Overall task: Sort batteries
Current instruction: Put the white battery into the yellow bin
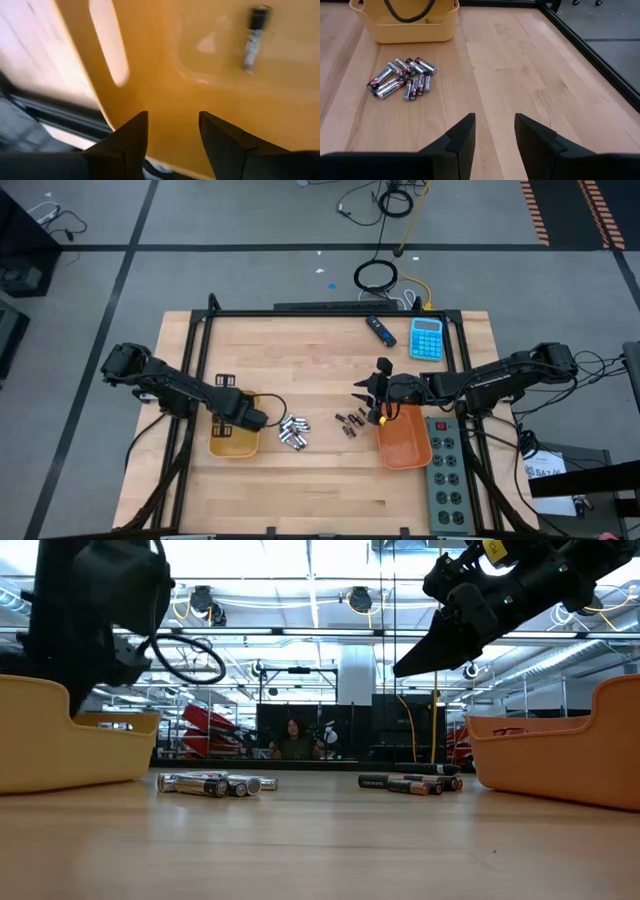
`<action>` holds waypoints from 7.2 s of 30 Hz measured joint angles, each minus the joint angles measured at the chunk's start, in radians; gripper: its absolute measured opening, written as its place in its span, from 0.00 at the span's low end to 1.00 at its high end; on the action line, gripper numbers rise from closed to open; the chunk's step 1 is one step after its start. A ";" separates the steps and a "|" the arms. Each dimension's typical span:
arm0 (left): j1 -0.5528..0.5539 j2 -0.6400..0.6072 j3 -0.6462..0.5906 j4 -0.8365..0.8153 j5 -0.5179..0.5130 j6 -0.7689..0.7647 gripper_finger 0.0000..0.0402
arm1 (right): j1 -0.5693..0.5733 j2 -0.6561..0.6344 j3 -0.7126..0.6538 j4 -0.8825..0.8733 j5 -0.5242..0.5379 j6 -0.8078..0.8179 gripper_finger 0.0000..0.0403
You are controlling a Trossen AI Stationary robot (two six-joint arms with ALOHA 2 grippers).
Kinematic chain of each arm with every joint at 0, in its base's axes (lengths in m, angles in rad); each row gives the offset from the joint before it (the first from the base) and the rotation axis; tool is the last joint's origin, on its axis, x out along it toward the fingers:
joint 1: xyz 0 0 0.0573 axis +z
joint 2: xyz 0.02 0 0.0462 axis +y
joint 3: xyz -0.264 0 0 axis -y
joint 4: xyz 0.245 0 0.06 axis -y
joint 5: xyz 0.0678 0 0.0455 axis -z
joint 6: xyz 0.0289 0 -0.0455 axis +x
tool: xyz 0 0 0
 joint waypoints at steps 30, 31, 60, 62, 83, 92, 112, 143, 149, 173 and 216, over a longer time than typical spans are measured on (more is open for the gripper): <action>-0.025 0.175 0.334 0.661 0.079 0.107 0.46 | 0.123 0.038 0.001 -0.096 0.208 0.090 0.32; -0.038 0.191 0.334 0.662 0.084 0.136 0.46 | 0.130 0.038 0.001 -0.105 0.219 0.102 0.32; -0.130 0.359 0.334 0.697 0.050 0.295 0.46 | 0.184 0.038 0.000 -0.118 0.269 0.172 0.32; -0.127 0.370 0.334 0.697 0.054 0.294 0.46 | 0.184 0.038 0.000 -0.118 0.268 0.172 0.32; -0.124 0.415 0.353 0.665 0.129 0.306 0.10 | 0.196 0.038 0.000 -0.118 0.268 0.172 0.32; -0.089 0.327 0.437 0.471 0.142 0.259 0.10 | 0.196 0.038 0.000 -0.118 0.293 0.169 0.32; -0.101 -0.273 -0.094 0.386 0.150 -0.303 0.10 | 0.180 0.038 0.000 -0.090 0.322 0.087 0.32; -0.064 -0.168 0.073 0.487 -0.067 -0.195 0.48 | 0.103 0.038 0.000 -0.028 0.261 0.032 0.32; -0.011 -0.024 0.073 0.720 -0.010 -0.110 0.49 | 0.113 0.038 0.000 -0.029 0.263 0.039 0.32; 0.156 0.145 0.073 0.812 0.119 -0.097 0.49 | 0.204 0.038 0.000 -0.112 0.327 0.146 0.32; 0.178 0.184 0.208 0.724 -0.056 0.190 0.11 | 0.216 0.038 0.000 -0.111 0.347 0.146 0.32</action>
